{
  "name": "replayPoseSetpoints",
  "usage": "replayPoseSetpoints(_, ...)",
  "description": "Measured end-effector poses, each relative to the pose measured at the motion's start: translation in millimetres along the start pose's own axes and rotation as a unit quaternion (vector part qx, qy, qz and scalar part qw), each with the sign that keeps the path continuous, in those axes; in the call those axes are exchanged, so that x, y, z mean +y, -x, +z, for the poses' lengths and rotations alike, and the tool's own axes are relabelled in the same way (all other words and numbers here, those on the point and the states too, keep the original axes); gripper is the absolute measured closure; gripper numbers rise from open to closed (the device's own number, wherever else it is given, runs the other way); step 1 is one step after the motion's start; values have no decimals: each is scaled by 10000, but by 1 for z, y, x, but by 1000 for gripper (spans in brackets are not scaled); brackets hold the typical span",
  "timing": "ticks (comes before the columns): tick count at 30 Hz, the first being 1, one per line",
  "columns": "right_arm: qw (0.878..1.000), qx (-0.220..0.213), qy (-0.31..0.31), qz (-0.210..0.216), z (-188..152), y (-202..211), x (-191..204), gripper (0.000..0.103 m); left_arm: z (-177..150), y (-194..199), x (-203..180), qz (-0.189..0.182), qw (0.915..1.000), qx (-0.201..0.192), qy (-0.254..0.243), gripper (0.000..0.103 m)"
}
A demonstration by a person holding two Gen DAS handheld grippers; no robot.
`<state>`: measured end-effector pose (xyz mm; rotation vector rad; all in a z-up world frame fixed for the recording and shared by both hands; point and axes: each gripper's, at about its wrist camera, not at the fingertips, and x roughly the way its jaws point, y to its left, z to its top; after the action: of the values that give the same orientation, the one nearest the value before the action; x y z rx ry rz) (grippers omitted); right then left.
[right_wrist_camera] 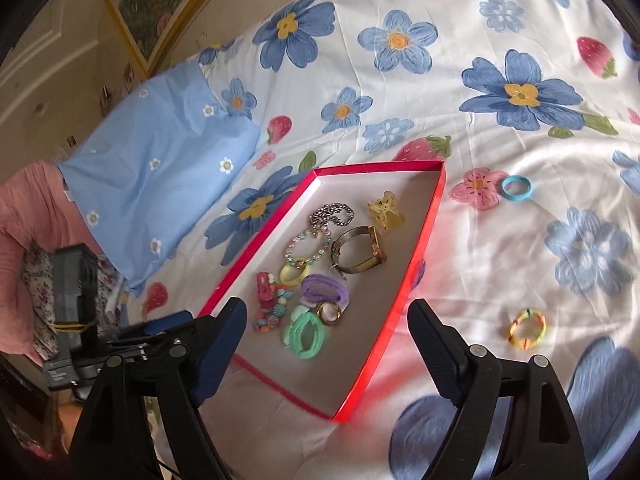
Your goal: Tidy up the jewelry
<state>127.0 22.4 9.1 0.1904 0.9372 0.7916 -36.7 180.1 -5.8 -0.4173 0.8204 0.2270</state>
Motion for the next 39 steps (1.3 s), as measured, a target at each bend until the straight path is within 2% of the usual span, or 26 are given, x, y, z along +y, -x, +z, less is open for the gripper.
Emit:
replayPoseSetpoints(3,9999,-85,-31,83,-8,9,2,16,-7,8,-5,175,9997,-76,-174,7)
replayPoseSetpoints(6,9998,-174,79,114,-18,16,9,15,-18,20,-11,443,9977,-310,-408,7)
replayPoseSetpoints(10,9995,-218,249,5,-32,23,14,13,-36,34,-22,831,9923,-642,-659,1)
replayPoseSetpoints(15,9986,-281,379,-232,-45,31,13,13,-56,46,-32,1220,9838,-1062,-772,1)
replayPoseSetpoints(17,9975,-289,513,-393,-48,34,14,4,-62,50,-37,1260,9812,-1184,-861,1)
replayPoseSetpoints(23,9929,-379,889,-693,-35,56,25,4,-55,70,-53,1136,9770,-1354,-1189,1)
replayPoseSetpoints(27,9868,-816,1247,-632,-12,85,44,0,-48,85,-59,1096,9736,-1524,-1300,0)
replayPoseSetpoints(29,9873,-739,1318,-495,-8,86,48,0,-49,82,-58,1120,9734,-1540,-1273,0)
replayPoseSetpoints(32,9878,-658,1263,-635,-14,75,47,0,-55,74,-51,1090,9762,-1492,-1134,0)
replayPoseSetpoints(36,9853,-563,1290,-964,-39,54,39,0,-58,57,-46,1154,9782,-1373,-1047,1)
replayPoseSetpoints(39,9868,-466,1172,-1012,-52,41,31,0,-61,46,-43,1165,9805,-1230,-999,1)
